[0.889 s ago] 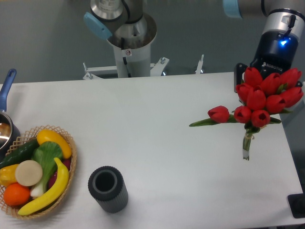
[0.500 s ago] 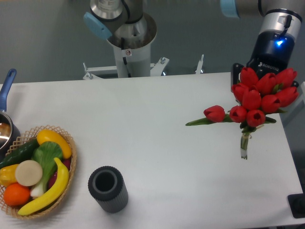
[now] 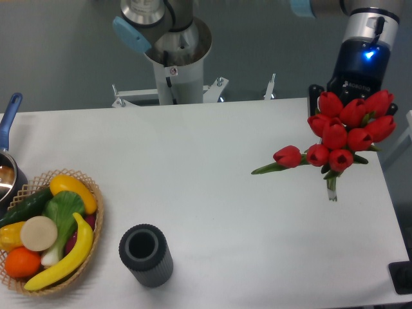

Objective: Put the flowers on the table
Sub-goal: 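Grip the red tulip bouquet stems and lift it upward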

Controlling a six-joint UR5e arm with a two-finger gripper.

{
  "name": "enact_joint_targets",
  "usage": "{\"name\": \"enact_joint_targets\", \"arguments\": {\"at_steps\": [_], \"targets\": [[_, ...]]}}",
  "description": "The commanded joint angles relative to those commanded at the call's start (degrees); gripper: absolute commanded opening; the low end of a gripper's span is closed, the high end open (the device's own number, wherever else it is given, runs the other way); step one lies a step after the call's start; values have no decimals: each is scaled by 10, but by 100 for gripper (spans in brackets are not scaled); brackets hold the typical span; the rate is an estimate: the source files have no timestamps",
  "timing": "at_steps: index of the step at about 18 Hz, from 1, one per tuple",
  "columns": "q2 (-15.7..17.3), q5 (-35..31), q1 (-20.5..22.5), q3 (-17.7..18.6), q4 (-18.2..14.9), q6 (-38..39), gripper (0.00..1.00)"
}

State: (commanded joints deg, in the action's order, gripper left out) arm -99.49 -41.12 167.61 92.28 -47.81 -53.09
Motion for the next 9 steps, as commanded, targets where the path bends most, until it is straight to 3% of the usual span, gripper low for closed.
{"name": "enact_joint_targets", "arguments": {"at_steps": [4, 9], "targets": [[14, -64, -10, 20, 0, 0, 49], [12, -197, -50, 24, -2, -1, 49]]}}
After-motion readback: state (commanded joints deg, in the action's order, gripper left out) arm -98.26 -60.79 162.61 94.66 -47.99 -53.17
